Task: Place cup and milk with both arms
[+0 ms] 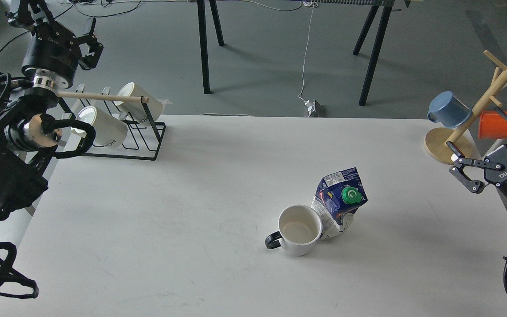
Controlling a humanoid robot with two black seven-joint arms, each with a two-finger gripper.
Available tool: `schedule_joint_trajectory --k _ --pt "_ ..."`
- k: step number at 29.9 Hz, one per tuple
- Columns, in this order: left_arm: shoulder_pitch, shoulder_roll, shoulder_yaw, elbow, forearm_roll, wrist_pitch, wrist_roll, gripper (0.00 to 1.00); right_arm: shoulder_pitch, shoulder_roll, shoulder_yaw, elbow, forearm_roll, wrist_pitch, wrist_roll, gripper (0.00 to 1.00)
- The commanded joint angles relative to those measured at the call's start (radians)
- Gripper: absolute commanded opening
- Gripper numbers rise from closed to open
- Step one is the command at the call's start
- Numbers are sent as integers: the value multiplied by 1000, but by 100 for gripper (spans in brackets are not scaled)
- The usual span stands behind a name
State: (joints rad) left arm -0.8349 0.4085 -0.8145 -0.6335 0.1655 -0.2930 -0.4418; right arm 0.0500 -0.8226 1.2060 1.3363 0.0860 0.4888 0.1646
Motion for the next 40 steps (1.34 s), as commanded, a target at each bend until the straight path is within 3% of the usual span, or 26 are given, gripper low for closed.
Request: schedule_joint_trajectory --k 1,4,9,18,28,34,40 --pt "-15 1 3 0 0 -2 6 100 242 5 -91 -161 1 0 0 100" --pt "-26 -1 5 2 0 -5 18 100 407 92 -129 -255 1 0 1 100" --pt "-30 -8 -3 31 -4 -12 121 100 549 155 -128 -411 1 0 -14 100" --pt "-33 -10 -8 35 -9 -3 118 100 801 321 -160 -787 3 0 -25 100" --pt "-53 -10 -11 35 -12 -2 118 100 814 347 -198 -778 23 0 -25 100" --pt "-67 -10 -11 37 -12 0 118 100 742 346 -200 -625 49 0 -25 100" --pt "-79 -31 -11 61 -12 -2 120 100 728 344 -197 -609 47 0 -25 100"
